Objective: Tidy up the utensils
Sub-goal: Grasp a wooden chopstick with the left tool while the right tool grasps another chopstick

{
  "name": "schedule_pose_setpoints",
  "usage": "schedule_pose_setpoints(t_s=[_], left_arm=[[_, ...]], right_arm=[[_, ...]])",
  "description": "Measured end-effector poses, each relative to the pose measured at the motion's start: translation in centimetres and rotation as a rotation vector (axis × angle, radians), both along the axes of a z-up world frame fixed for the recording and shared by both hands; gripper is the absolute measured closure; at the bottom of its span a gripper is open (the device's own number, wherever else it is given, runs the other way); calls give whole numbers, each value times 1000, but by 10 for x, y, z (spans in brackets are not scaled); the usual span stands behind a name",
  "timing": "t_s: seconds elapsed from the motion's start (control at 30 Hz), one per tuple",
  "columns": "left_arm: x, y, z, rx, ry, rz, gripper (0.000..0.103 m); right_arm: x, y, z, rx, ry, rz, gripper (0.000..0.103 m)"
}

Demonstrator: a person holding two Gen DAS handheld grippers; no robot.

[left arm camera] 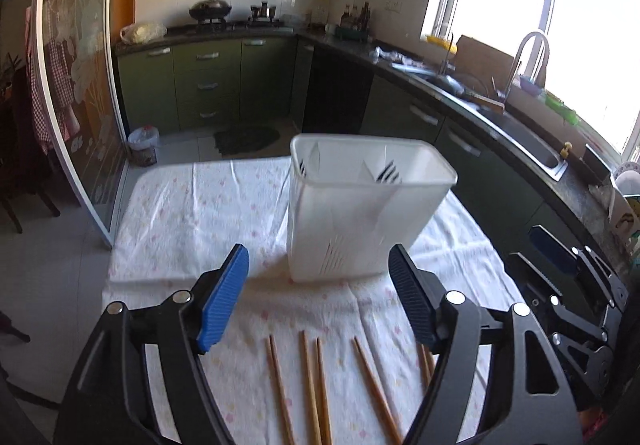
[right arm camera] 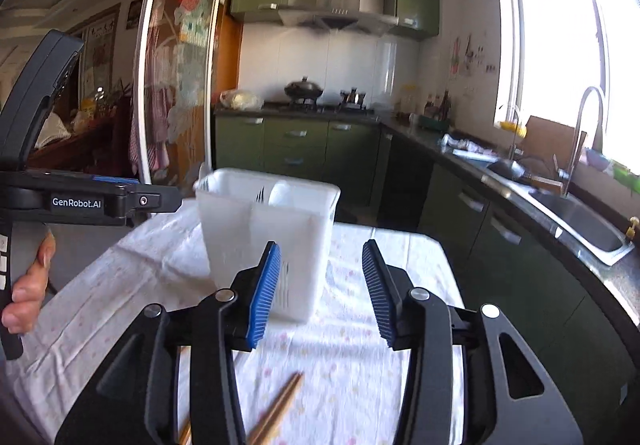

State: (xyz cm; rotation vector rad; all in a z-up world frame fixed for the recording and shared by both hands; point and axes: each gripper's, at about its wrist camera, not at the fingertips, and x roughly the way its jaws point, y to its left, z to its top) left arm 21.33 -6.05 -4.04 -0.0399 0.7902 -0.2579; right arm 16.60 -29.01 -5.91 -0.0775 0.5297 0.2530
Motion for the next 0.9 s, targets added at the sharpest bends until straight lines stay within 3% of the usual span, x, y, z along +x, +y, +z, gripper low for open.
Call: schedule_pose_setpoints(t_s=[0.13, 0.23, 0.33, 0.57, 0.77, 0.87, 0.9], left_arm=[[-2, 13, -53, 44, 295, 8, 38], [-1, 15, -85, 99, 429, 23, 44], [1, 19, -102, 157, 472, 51, 52], [9, 16, -115, 197, 519, 73, 76], [2, 8, -115, 230, 517, 58, 78], [1, 5, -114, 237, 531, 54, 96], [0, 6, -114, 236, 538, 54, 97]], right_arm=[[-10, -10, -27, 55, 242, 61, 55], [-19, -9, -47, 53, 336, 82, 48], [-18, -11, -51, 67, 373, 73, 48], [-11, -19, -49, 76, 404, 42, 48], [4, -24, -57, 81, 474, 28, 48], [17, -25, -69, 111, 544, 23, 48], [22, -26, -72, 126, 571, 23, 48]])
